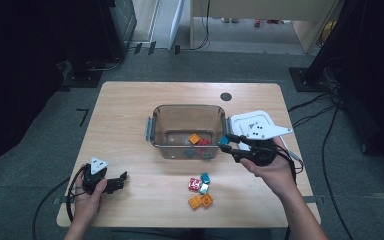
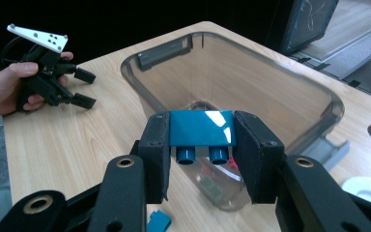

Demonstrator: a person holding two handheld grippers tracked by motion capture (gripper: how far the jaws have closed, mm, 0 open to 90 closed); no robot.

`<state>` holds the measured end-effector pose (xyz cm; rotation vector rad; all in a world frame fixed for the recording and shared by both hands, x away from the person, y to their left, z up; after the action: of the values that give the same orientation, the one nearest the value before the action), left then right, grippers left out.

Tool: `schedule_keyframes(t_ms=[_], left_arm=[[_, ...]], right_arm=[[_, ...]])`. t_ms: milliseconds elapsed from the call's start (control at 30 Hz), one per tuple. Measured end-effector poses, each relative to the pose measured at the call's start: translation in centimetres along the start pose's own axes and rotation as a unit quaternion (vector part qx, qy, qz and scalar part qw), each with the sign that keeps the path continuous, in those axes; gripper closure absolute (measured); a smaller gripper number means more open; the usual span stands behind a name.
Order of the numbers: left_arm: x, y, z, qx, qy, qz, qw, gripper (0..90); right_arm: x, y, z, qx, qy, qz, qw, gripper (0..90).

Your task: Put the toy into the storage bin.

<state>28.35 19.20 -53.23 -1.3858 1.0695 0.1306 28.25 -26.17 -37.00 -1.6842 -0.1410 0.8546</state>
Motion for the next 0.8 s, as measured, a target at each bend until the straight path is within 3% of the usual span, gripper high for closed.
schedule_keyframes(t_ms=[367, 800], left_arm=[[0.0, 0.0, 0.0, 0.001, 0.001, 0.0, 1.0, 9.1], [0.0, 0.0, 0.0, 0.002, 0.001, -0.001, 1.0, 9.0]], right_arm=[[2.1, -2.9, 0.3, -0.003, -0.012, -0.005, 0.9999, 60.0], [5.8, -4.8, -0.1, 0.003, -0.014, 0.014, 0.9998, 60.0]])
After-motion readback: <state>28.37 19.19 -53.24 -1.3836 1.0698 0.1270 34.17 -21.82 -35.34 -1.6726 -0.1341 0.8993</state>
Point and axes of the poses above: each handheld gripper's, and its own axes: x roughly forward along the jaws, y roughly out of its underside, z roughly to its left, the point moved 2 cm from there along x, roughly forward along the jaws, and after that the axes turned 15 degrees about y, right-handed, at the moved point
